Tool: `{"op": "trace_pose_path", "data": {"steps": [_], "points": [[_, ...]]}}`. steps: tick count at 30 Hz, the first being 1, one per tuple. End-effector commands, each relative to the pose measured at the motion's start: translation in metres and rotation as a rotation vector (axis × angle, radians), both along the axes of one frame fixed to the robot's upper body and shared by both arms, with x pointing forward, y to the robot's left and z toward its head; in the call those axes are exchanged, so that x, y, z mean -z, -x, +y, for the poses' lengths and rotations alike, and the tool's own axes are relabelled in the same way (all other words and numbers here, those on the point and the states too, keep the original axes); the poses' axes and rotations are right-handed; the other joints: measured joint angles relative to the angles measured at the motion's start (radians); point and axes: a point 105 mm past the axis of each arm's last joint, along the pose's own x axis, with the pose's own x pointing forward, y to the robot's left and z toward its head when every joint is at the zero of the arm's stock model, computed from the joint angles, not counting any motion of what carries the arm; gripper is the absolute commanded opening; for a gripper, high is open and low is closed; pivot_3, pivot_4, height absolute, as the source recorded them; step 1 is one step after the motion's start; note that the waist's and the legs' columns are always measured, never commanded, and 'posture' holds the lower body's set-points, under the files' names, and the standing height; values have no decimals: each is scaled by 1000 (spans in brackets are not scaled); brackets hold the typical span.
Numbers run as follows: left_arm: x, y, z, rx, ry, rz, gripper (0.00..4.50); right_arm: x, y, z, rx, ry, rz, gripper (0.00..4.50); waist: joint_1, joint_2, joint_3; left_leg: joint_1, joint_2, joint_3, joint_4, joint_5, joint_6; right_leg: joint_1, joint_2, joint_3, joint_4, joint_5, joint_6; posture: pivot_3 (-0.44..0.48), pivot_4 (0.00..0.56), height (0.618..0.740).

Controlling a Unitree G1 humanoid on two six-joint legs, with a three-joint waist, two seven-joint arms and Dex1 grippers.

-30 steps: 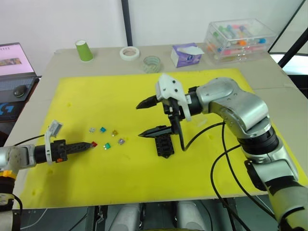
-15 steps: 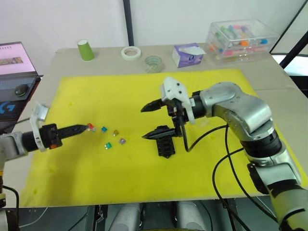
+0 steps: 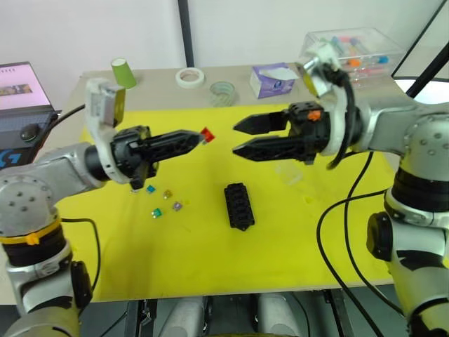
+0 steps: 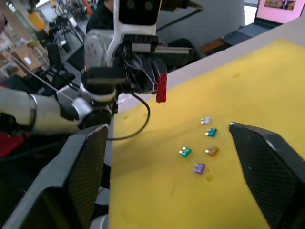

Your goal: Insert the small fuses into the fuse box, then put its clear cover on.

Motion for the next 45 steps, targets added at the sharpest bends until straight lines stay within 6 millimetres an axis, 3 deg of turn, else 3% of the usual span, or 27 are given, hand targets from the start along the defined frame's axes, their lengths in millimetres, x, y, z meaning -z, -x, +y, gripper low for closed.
{"op": "trace_pose_path", "data": {"steps": [1, 6, 9, 11, 21, 24, 44, 45], "points": [[-12, 5, -8, 16, 38, -58, 0, -14, 5, 0, -6, -45, 6, 3592, 0, 0, 0, 0, 0, 0, 0, 0, 0, 0, 0, 0, 0, 0, 0, 0, 150, 740], [-10, 3, -10, 12, 42, -52, 0, -18, 6, 4, -11, -83, 13, 3592, -2, 0, 0, 0, 0, 0, 0, 0, 0, 0, 0, 0, 0, 0, 0, 0, 150, 740], [-8, 4, -10, 12, 38, -49, 0, -18, 6, 5, -12, -93, 20, 3075, -2, 0, 0, 0, 0, 0, 0, 0, 0, 0, 0, 0, 0, 0, 0, 0, 150, 740], [-8, 4, -9, 11, 38, -48, 0, -17, 6, 7, -10, -89, 26, 2400, -2, 0, 0, 0, 0, 0, 0, 0, 0, 0, 0, 0, 0, 0, 0, 0, 150, 740], [-7, 6, -8, 0, 42, -54, 0, -15, 8, 10, -21, -95, 47, 2400, -2, 0, 0, 0, 0, 0, 0, 0, 0, 0, 0, 0, 0, 0, 0, 0, 150, 740], [-7, 5, -8, -2, 44, -55, 0, -14, 7, 11, -17, -96, 49, 1924, -2, 0, 0, 0, 0, 0, 0, 0, 0, 0, 0, 0, 0, 0, 0, 0, 150, 740], [-7, 4, -9, -9, 35, -56, 0, -12, 11, 16, -27, -84, 34, 1924, -2, 0, 0, 0, 0, 0, 0, 0, 0, 0, 0, 0, 0, 0, 0, 0, 150, 740], [-7, 4, -9, -9, 35, -56, 0, -12, 12, 16, -27, -84, 33, 1759, -2, 0, 0, 0, 0, 0, 0, 0, 0, 0, 0, 0, 0, 0, 0, 0, 150, 740]]}}
